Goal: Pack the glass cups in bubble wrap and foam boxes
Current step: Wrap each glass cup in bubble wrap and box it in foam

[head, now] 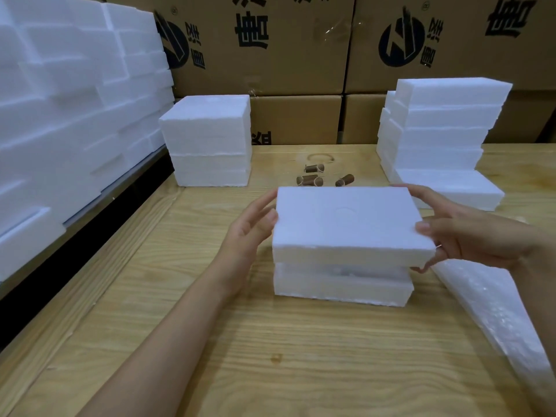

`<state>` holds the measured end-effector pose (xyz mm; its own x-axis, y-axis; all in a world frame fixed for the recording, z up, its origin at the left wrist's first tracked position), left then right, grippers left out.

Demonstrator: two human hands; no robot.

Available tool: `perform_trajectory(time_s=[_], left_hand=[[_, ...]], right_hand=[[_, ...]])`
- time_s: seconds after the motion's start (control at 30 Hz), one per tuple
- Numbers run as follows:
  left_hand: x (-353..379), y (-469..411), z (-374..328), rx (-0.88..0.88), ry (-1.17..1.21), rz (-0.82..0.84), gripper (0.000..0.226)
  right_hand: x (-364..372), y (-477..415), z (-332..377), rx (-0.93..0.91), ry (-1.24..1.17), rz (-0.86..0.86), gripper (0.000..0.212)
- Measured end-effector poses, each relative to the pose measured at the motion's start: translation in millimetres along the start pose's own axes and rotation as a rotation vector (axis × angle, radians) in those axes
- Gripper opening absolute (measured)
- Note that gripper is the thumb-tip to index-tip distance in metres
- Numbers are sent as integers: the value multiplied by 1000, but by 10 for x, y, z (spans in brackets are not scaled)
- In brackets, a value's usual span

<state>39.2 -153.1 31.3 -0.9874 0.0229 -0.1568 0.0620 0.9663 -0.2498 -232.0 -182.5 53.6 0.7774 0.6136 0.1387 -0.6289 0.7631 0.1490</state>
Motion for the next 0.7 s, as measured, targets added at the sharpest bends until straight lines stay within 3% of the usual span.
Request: perform_trajectory(time_s=[0.13,0.47,0.7], left_hand=[[2,-13,64,-21,8,-1,36],[6,3,204,-93,7,1,32],[53,-10,84,-5,-112,2,35]], right_hand=[[-63,-24,-98,68,-19,-33,72],[-62,-2,-194,137,73,3,58],[-116,-20,-313,159,136,-51,56]])
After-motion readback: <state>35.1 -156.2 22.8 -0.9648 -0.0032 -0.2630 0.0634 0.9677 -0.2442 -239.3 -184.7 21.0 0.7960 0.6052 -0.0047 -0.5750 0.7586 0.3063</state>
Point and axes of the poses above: each hand's wrist, its own y-axis away from the middle knuckle, its own x-axis out of the palm, z = x × y, the point moved 7 cm from there along -y, towards the middle knuckle, and after that the axes turned 12 degrees about -y, right-handed, at the moved point
